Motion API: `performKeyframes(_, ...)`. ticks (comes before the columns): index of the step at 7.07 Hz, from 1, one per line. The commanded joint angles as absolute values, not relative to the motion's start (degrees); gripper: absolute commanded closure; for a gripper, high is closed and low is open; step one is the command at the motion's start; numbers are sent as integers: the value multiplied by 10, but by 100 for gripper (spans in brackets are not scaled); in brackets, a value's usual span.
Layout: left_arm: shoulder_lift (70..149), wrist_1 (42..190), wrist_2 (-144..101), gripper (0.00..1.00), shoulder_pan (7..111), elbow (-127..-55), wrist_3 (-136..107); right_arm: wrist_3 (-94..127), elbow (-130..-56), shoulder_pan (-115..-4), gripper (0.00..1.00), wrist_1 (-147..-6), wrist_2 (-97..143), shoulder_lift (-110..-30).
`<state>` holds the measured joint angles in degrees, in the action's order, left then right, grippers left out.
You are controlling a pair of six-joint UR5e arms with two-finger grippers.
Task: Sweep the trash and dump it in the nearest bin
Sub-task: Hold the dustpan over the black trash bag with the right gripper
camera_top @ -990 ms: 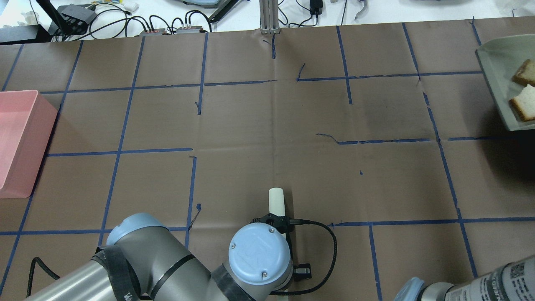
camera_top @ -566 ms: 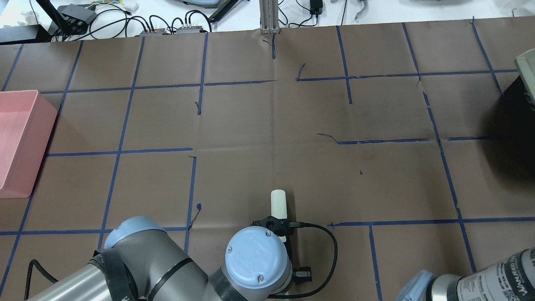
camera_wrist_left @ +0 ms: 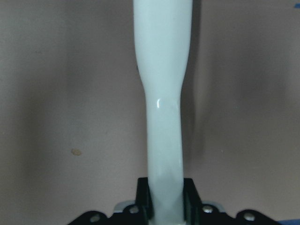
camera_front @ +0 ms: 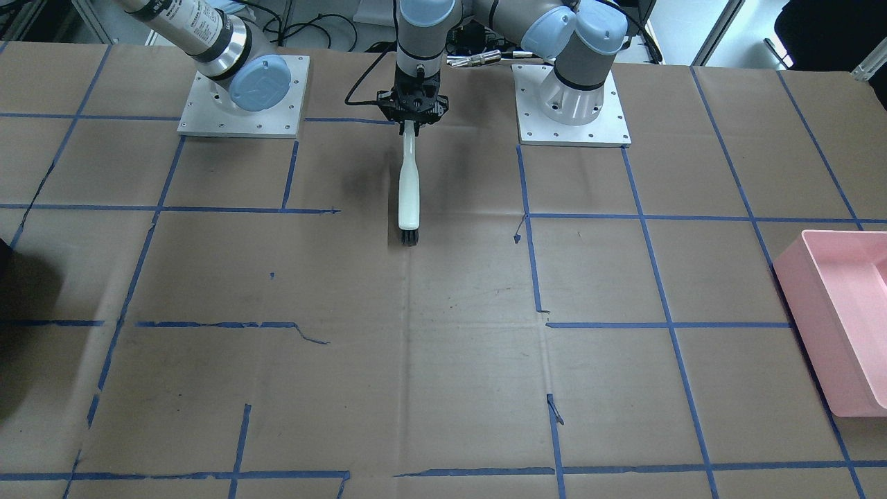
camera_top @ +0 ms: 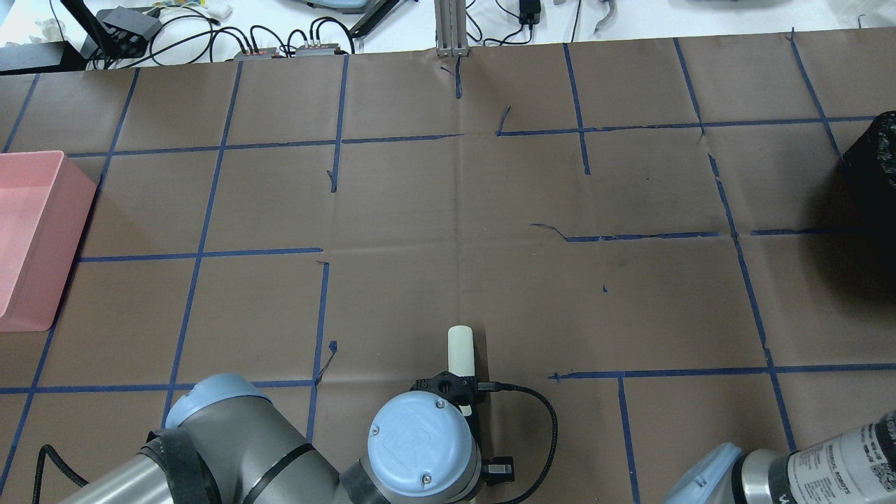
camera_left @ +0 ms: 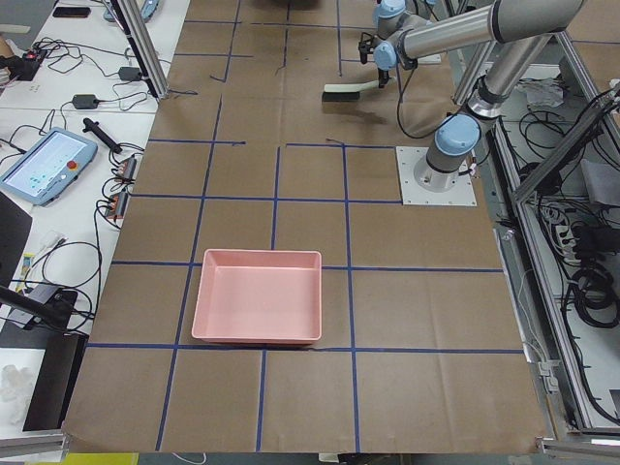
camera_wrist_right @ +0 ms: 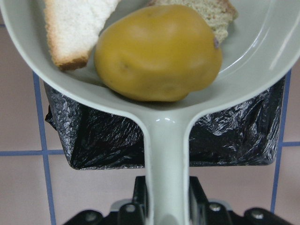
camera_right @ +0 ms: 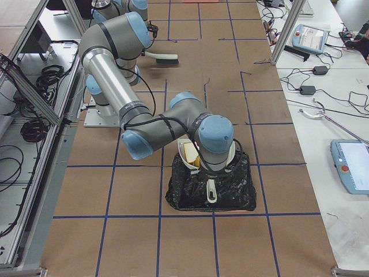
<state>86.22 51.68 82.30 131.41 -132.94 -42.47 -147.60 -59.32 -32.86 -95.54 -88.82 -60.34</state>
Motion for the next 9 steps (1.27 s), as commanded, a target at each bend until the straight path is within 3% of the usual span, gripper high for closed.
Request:
performKeyframes(1,862,518,823,100,1314,-1332,-425,-1489,-590,-324,100,-1000,-905,-598)
performKeyframes(3,864,518,823,97,1313,-1337,-425,-1484,-592,-323,100,-1049,-925,-592)
performKeyframes(5,864,518,824,87,1313,-1336,-425,-1481,-592,-323,100,-1108,-967,-579)
performKeyframes(9,868,519,826,41,1306,-1335,-425,-1473,-610,-330,100,-1162,-1013,-599)
